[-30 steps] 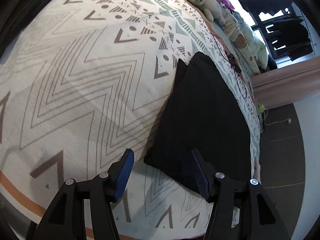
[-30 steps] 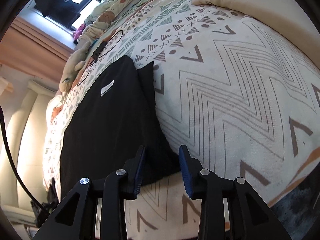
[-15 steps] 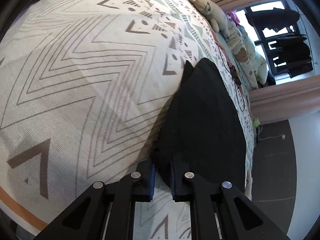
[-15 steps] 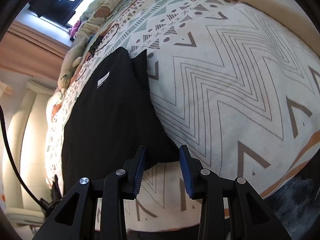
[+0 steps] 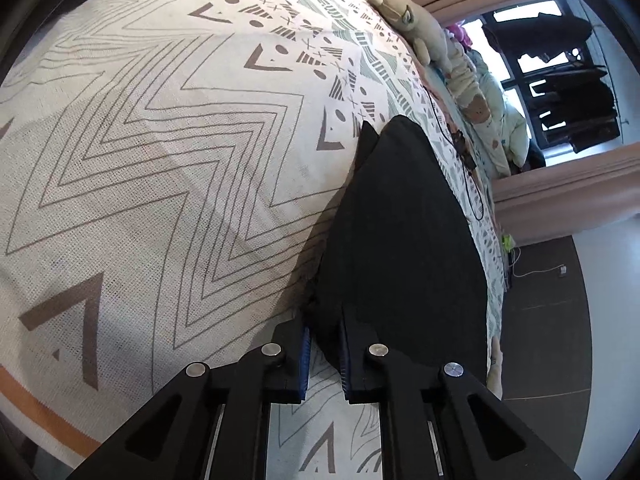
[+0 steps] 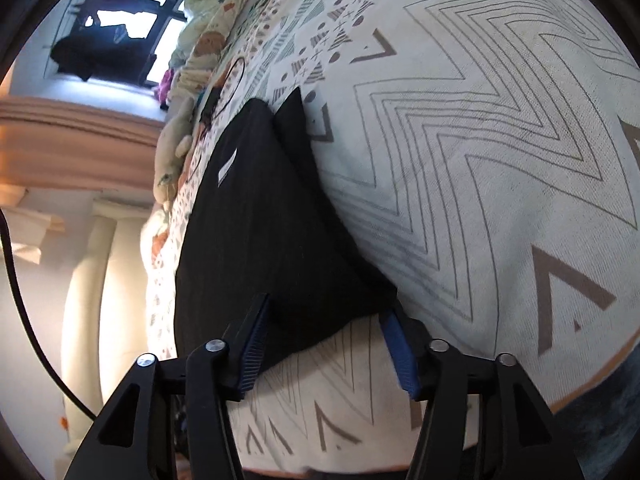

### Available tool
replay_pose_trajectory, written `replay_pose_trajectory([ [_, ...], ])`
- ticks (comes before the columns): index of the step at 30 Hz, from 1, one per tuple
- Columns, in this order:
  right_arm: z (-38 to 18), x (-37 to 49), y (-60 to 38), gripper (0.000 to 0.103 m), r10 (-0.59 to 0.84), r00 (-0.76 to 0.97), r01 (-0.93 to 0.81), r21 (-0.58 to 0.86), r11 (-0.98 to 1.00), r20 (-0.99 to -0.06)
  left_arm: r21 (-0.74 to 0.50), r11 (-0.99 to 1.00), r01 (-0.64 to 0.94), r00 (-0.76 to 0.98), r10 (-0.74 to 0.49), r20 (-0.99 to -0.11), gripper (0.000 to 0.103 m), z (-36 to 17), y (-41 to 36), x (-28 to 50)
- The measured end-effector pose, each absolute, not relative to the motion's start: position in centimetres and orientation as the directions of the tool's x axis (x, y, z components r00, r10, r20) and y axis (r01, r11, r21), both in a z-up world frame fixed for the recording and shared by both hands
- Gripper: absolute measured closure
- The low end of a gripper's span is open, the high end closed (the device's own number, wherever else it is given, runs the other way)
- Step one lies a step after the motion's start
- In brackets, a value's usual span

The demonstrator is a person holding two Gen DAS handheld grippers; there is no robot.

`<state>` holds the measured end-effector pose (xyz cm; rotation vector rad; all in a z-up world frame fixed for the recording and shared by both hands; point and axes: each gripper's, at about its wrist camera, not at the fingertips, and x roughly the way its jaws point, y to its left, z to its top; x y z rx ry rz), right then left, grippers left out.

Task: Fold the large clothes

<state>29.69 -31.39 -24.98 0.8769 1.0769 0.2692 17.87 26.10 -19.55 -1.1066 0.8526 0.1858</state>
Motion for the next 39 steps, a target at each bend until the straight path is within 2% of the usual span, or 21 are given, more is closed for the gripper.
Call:
replay_pose_trajectory([
  [2,-25.1,30.1,-31.7,0.083,0.579,0.49,0.209,0.733,0.648,-0.652,-0.706,0.479,-0.522,0.681,-0.264,-0.683,0.091,-19.0,25.8,17.7],
  [3,-25.0,30.3,-31.9,0.09,0.592,0.495,0.195,0.745,0.638,-0.636,-0.704,0.482,-0.521,0.681,-0.262,-0.684,0.091,-18.9,25.7,17.7],
  [10,-23.8,31.4,-33.1,0.095,0.561,0.532,0.192,0.736,0.649,-0.634,-0.722,0.467,-0.51,0.685,-0.288,-0.67,0.091,-18.7,24.3,16.3],
  [14,-23.0,31.7,-33.7,0.095,0.526,0.545,0.198,0.71,0.676,-0.653,-0.744,0.419,-0.521,0.69,-0.307,-0.656,0.089,-19.3,24.2,15.4],
  [16,-22.6,31.7,-33.7,0.096,0.513,0.546,0.199,0.697,0.689,-0.662,-0.761,0.377,-0.528,0.691,-0.33,-0.643,0.081,-19.9,24.5,15.2],
  [18,-22.4,31.7,-33.8,0.095,0.506,0.541,0.19,0.684,0.705,-0.672,-0.779,0.345,-0.524,0.702,-0.343,-0.624,0.048,-20.3,24.7,15.2],
  [20,-21.9,31.6,-33.8,0.095,0.487,0.539,0.185,0.661,0.728,-0.687,-0.785,0.333,-0.523,0.712,-0.336,-0.617,0.039,-20.3,24.7,15.3],
  [24,-20.5,31.2,-34.2,0.094,0.423,0.557,0.19,0.606,0.772,-0.714,-0.808,0.322,-0.493,0.72,-0.372,-0.587,0.039,-20.3,24.4,16.8],
  [30,-16.2,30.8,-33.2,0.094,0.386,0.609,0.149,0.578,0.802,-0.693,-0.787,0.319,-0.528,0.696,-0.369,-0.616,0.039,-20.5,24.2,18.2],
  [31,-15.3,30.7,-32.7,0.092,0.374,0.622,0.135,0.564,0.814,-0.688,-0.782,0.322,-0.534,0.688,-0.373,-0.623,0.039,-20.6,24.2,18.4],
  [34,-13.5,30.7,-31.0,0.067,0.374,0.643,0.097,0.556,0.826,-0.668,-0.781,0.308,-0.543,0.677,-0.39,-0.624,0.039,-21.2,24.4,18.4],
  [39,-12.8,30.9,-27.3,0.067,0.457,0.612,0.017,0.589,0.808,-0.646,-0.789,0.294,-0.54,0.678,-0.403,-0.614,0.039,-21.6,24.5,18.1],
])
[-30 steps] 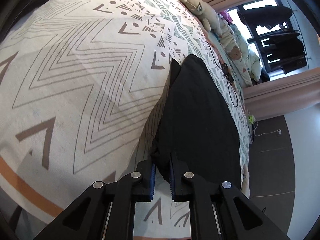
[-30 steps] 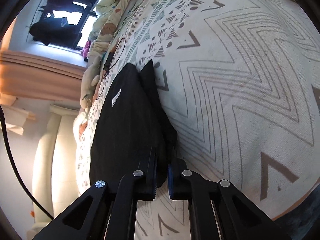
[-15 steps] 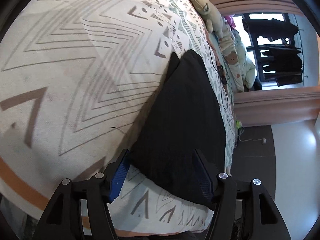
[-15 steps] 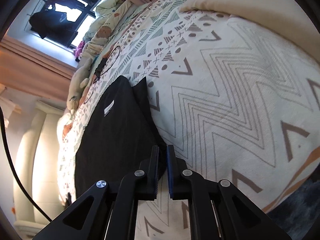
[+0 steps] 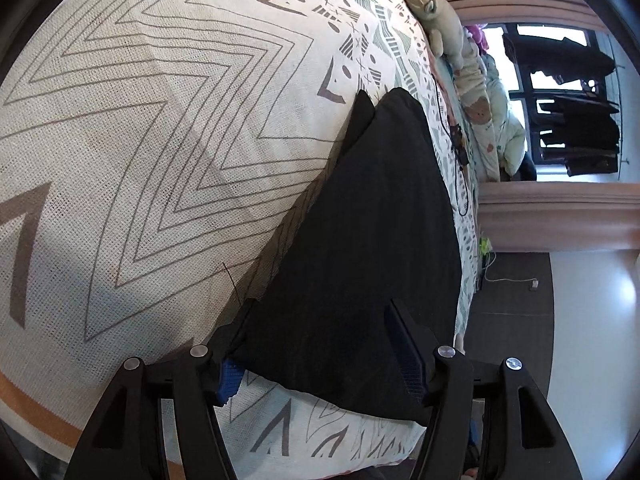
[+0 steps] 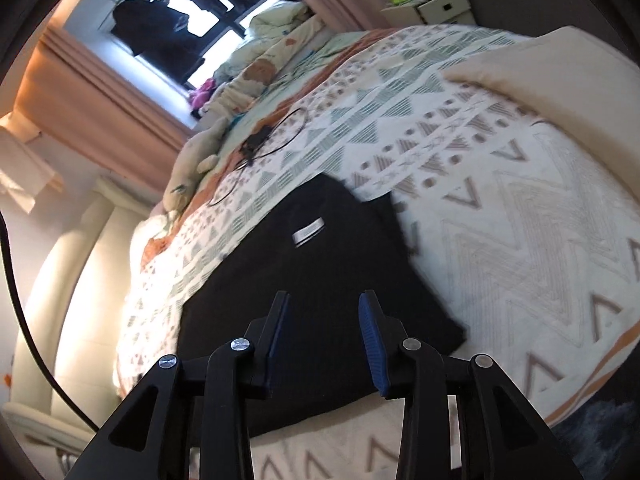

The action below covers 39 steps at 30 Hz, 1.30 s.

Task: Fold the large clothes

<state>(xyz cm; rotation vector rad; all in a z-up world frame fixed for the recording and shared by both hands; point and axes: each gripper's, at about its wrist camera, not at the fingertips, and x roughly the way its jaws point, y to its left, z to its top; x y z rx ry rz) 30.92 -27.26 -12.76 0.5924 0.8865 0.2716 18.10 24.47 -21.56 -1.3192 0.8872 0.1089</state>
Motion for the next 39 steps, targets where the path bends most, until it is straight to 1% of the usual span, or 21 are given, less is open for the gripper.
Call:
replay_pose_trajectory([
  [6,-14.0,30.4,-21.0,0.067,0.543,0.498,-0.095,0.579,0.809,-0.676,-0.805,0.313,-0.504,0.682,-0.427,-0.593,0.039,-21.6,24.2,19.1],
  [10,-14.9,30.3,-17.3,0.067,0.564,0.416,-0.163,0.552,0.818,-0.713,-0.828,0.28,-0.485,0.703,-0.439,-0.56,0.039,-22.2,24.5,18.9],
  [11,-15.2,30.3,-16.0,0.067,0.563,0.392,-0.181,0.54,0.822,-0.727,-0.827,0.281,-0.487,0.703,-0.435,-0.562,0.044,-22.2,24.5,18.8],
  [12,-15.4,30.4,-15.1,0.067,0.563,0.375,-0.193,0.532,0.824,-0.736,-0.822,0.286,-0.493,0.701,-0.429,-0.57,0.052,-22.1,24.5,18.7],
  [14,-16.1,30.4,-13.2,0.067,0.562,0.343,-0.217,0.518,0.827,-0.753,-0.813,0.291,-0.504,0.697,-0.418,-0.582,0.064,-22.1,24.6,18.3],
  [18,-17.2,30.5,-10.2,0.067,0.552,0.301,-0.26,0.49,0.832,-0.777,-0.831,0.278,-0.481,0.717,-0.421,-0.556,0.077,-21.7,24.8,17.4],
  [21,-17.9,30.7,-8.4,0.067,0.538,0.282,-0.286,0.466,0.837,-0.794,-0.842,0.274,-0.464,0.728,-0.424,-0.539,0.083,-21.1,25.0,17.0],
  [25,-19.3,30.8,-6.8,0.067,0.508,0.257,-0.302,0.431,0.85,-0.822,-0.851,0.277,-0.446,0.738,-0.424,-0.525,0.085,-20.1,25.1,17.1],
  [30,-23.1,30.3,-6.7,0.067,0.467,0.174,-0.271,0.413,0.869,-0.867,-0.859,0.288,-0.424,0.746,-0.426,-0.511,0.086,-19.1,24.9,17.4],
  [35,-23.2,29.1,-6.1,0.067,0.411,0.163,-0.327,0.344,0.88,-0.897,-0.86,0.285,-0.423,0.75,-0.423,-0.508,0.086,-18.9,24.9,17.2],
  [39,-23.2,30.4,-5.8,0.07,0.386,0.186,-0.32,0.316,0.893,-0.904,-0.86,0.283,-0.424,0.757,-0.411,-0.508,0.086,-18.7,24.8,17.1],
])
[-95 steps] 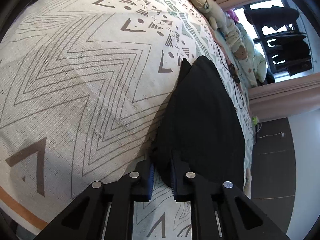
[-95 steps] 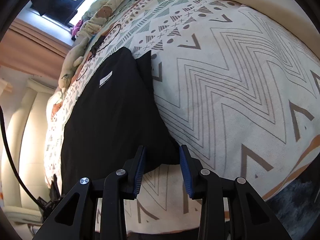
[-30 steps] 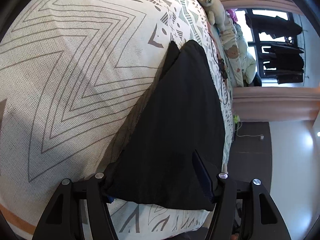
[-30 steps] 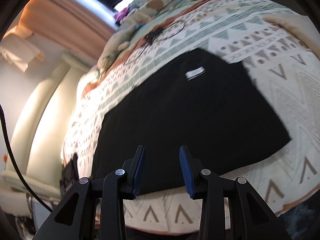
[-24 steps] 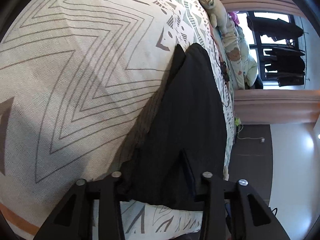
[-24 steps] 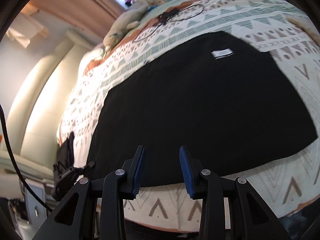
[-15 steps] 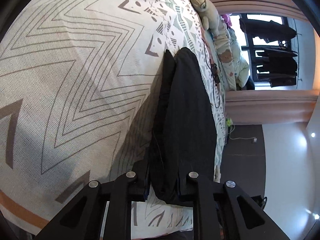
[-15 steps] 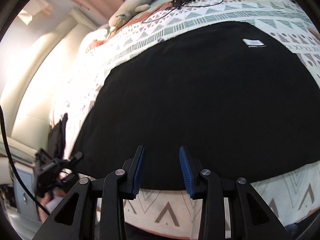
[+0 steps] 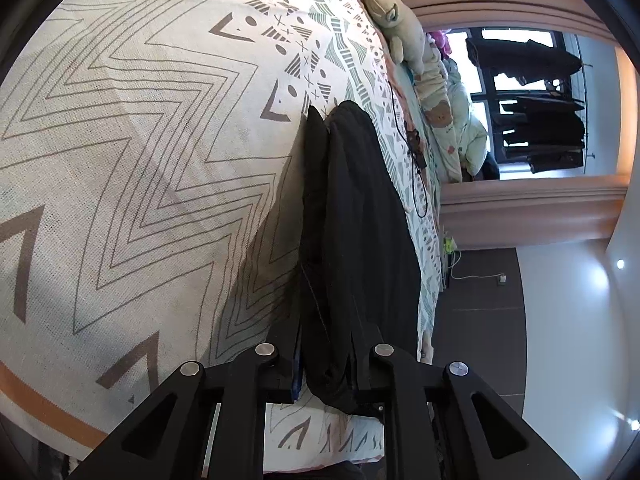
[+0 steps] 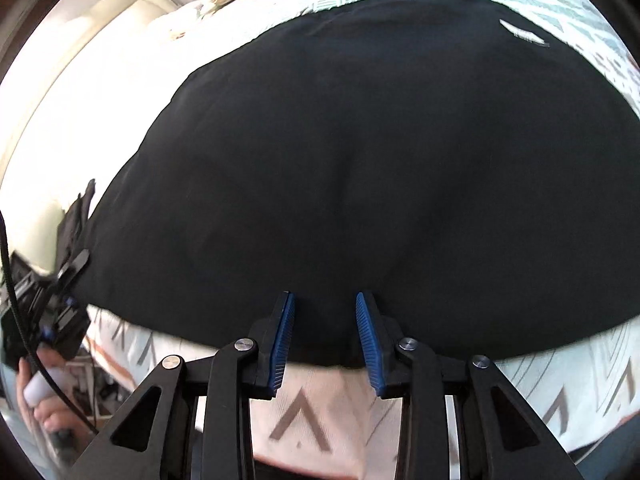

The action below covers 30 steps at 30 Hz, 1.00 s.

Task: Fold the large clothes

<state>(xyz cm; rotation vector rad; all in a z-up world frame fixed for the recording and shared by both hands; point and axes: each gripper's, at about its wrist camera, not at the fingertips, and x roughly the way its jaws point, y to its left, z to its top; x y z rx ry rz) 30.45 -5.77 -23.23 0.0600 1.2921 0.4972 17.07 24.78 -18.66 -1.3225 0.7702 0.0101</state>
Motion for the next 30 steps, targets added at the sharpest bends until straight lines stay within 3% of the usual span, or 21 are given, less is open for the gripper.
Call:
replay_pose_trajectory([
  [10,-22.7,37.0,-3.4,0.071,0.317,0.251,-0.331,0.227,0.916,-0.914,-0.839,0.266,-0.475,0.751,-0.374,-0.544,0.086,-19.2,24.9,16.0],
  [16,-22.8,41.2,-2.4,0.077,0.286,0.262,-0.331,0.192,0.924,-0.922,-0.821,0.244,-0.517,0.738,-0.359,-0.571,0.086,-19.8,24.8,15.8],
  [30,-22.9,49.3,0.9,0.077,0.191,0.304,-0.348,0.077,0.934,-0.933,-0.793,0.212,-0.571,0.716,-0.343,-0.607,0.086,-21.0,24.9,15.8],
])
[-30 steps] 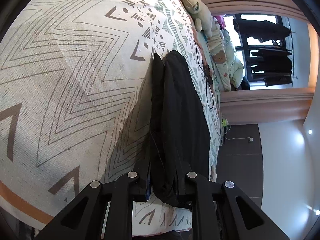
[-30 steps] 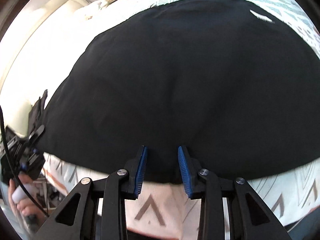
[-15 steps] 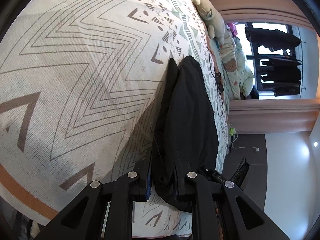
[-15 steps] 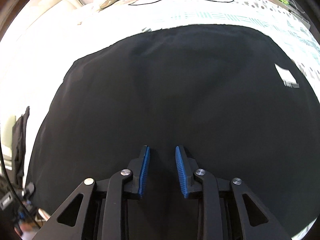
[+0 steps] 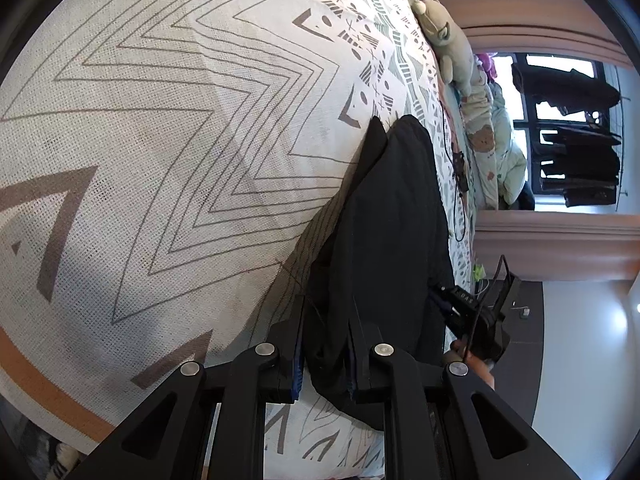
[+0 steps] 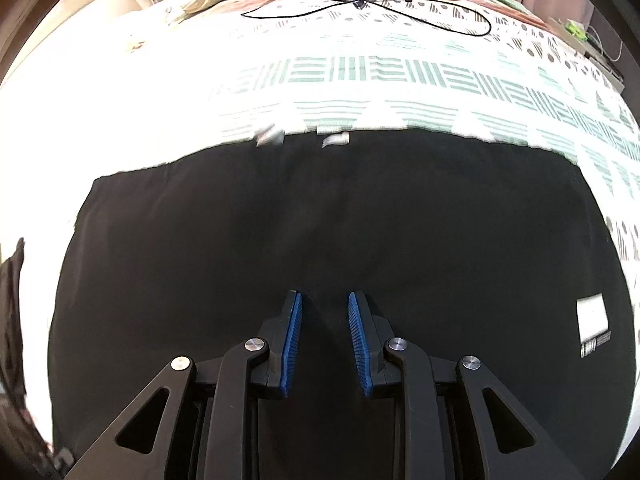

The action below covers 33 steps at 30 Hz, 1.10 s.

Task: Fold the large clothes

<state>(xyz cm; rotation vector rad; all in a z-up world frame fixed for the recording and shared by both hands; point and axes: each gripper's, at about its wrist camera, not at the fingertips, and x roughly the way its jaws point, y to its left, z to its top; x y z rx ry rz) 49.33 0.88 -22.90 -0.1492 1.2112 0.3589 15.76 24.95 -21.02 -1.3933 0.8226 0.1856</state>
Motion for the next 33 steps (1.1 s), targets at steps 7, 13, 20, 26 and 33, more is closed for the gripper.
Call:
replay_pose_trajectory([
  [7,-22.9,52.9,2.3,0.077,0.166,0.283,-0.345,0.061,0.937,-0.945,-0.787,0.198,-0.584,0.715,-0.334,-0.614,0.086,-21.7,25.0,15.6],
  [13,-22.4,53.8,4.3,0.077,0.157,0.219,-0.36,0.07,0.93,-0.963,-0.789,0.181,-0.587,0.716,-0.34,-0.61,0.087,-22.0,25.2,15.4],
  [20,-21.5,45.5,2.7,0.077,0.199,0.212,-0.408,0.099,0.908,-0.957,-0.815,0.186,-0.549,0.736,-0.354,-0.577,0.089,-20.7,25.3,15.3],
  [26,-21.4,40.5,-0.4,0.077,0.249,0.184,-0.399,0.16,0.903,-0.951,-0.837,0.217,-0.503,0.758,-0.354,-0.547,0.09,-18.7,25.1,15.6],
  [33,-21.0,36.3,-2.8,0.077,0.291,0.176,-0.394,0.203,0.896,-0.94,-0.848,0.277,-0.452,0.772,-0.356,-0.527,0.09,-15.5,24.3,16.3],
])
